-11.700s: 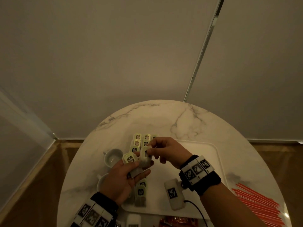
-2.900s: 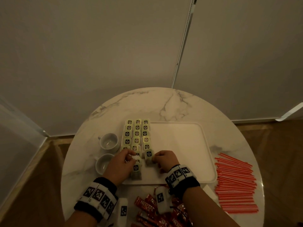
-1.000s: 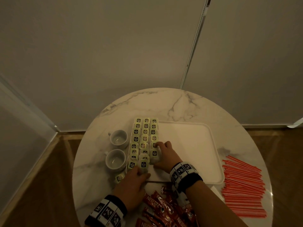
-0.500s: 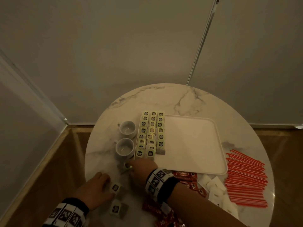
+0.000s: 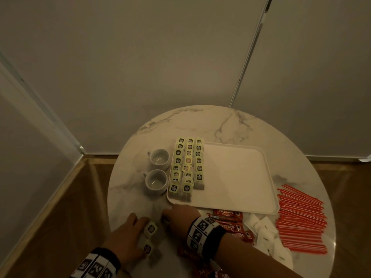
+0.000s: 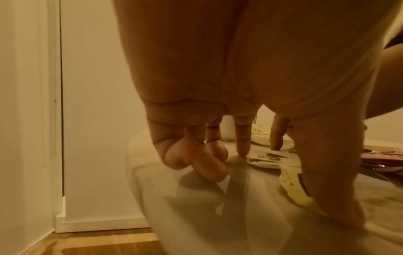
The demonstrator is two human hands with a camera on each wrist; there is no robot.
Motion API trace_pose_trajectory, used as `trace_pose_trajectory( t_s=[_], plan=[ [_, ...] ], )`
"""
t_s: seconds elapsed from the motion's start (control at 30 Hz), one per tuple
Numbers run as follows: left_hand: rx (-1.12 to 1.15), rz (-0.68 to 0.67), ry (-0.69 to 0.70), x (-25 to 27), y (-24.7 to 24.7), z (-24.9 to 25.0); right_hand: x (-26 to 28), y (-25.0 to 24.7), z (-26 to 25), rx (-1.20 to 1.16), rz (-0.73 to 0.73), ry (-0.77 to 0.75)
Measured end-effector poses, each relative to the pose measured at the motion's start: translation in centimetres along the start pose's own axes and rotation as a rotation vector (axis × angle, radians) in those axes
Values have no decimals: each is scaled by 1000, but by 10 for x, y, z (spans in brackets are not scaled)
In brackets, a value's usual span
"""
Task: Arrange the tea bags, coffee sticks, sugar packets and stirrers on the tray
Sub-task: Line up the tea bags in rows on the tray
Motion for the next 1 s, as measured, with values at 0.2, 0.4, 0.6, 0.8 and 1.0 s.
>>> trace_pose_trajectory(
  t_s=[0.2,0.4,0.6,0.8,1.0],
  plan=[
    [28,18,61,-11,-5,5,2,3,3,-91,87,55],
    [14,11,94,-18,-5,15,-1,1,1,-19,109,104],
    [-47,-3,104,-24,-6,22,7,-2,3,-40,61,85],
    [28,21,101,-30,-3,27,14,-1,13,-169,87,65],
    [101,99,195,-40,-6,53,30,-17,41,-464,253,-3]
  ],
)
Point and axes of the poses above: each hand's wrist, its own x-axis away from the middle knuckle, its own y-axis out of the palm, z = x × y, the point moved 2 cm from there along -x, towards the middle knuckle, and after that the axes turned 15 degrees about -z, right-handed, at the moved point
